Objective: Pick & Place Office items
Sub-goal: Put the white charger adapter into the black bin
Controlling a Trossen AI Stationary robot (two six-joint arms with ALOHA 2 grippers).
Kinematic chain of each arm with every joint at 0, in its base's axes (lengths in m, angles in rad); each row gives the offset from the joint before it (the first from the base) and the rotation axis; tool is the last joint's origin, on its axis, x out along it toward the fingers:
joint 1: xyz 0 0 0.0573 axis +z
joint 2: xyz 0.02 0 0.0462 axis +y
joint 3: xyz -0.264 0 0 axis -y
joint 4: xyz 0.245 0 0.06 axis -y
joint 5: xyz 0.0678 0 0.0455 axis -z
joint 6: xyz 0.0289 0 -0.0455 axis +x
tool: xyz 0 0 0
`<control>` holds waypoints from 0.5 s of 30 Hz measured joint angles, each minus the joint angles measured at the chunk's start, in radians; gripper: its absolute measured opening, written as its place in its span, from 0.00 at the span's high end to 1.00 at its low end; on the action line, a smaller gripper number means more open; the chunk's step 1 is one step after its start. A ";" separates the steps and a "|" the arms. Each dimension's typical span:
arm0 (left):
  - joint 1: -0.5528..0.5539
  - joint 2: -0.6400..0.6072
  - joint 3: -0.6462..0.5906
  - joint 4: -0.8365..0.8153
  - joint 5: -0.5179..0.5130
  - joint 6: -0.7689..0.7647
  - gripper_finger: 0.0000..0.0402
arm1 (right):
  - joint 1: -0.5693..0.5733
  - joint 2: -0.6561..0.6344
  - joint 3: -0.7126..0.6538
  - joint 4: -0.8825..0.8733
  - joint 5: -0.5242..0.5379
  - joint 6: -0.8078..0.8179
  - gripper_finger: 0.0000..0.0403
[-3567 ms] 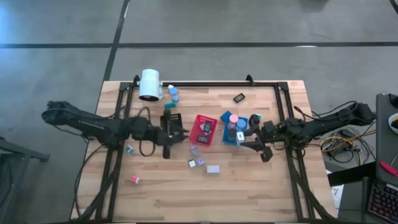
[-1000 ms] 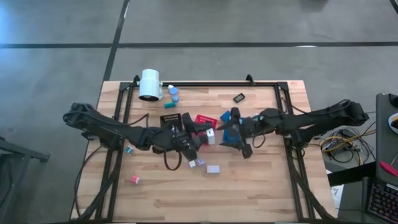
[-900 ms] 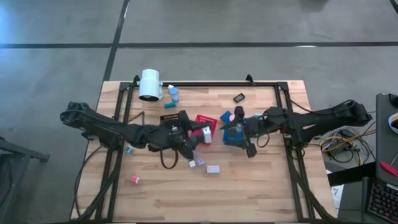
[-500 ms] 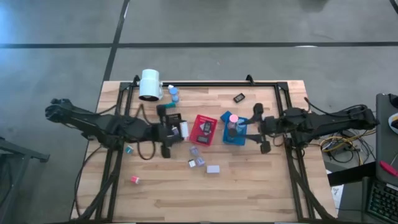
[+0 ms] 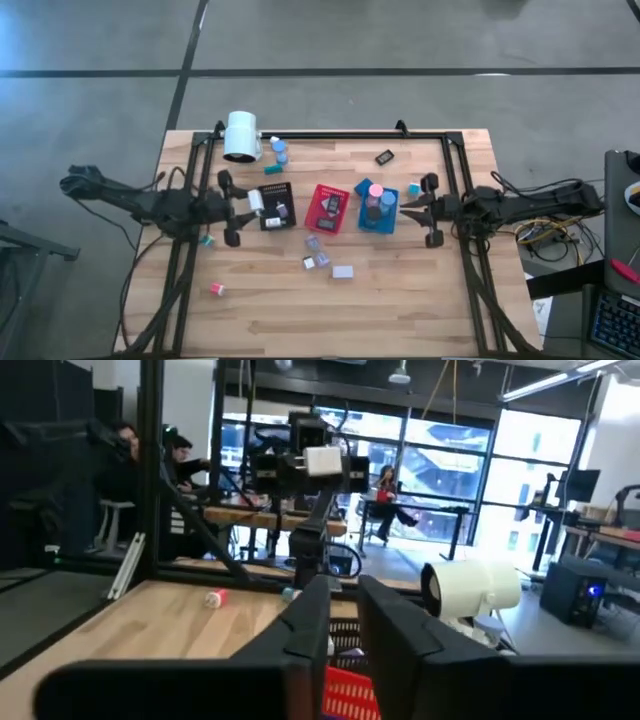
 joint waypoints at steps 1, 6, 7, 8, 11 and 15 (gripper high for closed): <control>0.000 -0.033 -0.035 0.022 0.000 -0.010 0.47 | 0.000 -0.015 -0.014 0.000 0.000 0.002 0.90; 0.000 -0.174 -0.159 0.038 -0.012 -0.058 0.47 | 0.000 -0.086 -0.055 0.001 -0.001 0.001 0.97; 0.000 -0.197 -0.175 0.038 -0.013 -0.065 0.47 | 0.000 -0.098 -0.061 0.004 -0.003 0.001 0.97; 0.000 -0.218 -0.190 0.038 -0.013 -0.068 0.47 | 0.000 -0.114 -0.069 0.006 -0.003 -0.001 0.98; 0.000 -0.274 -0.225 0.038 -0.013 -0.069 0.47 | 0.000 -0.152 -0.092 0.001 -0.003 -0.004 0.98; 0.000 -0.342 -0.272 0.038 -0.013 -0.066 0.47 | 0.000 -0.186 -0.101 -0.010 -0.004 -0.007 0.98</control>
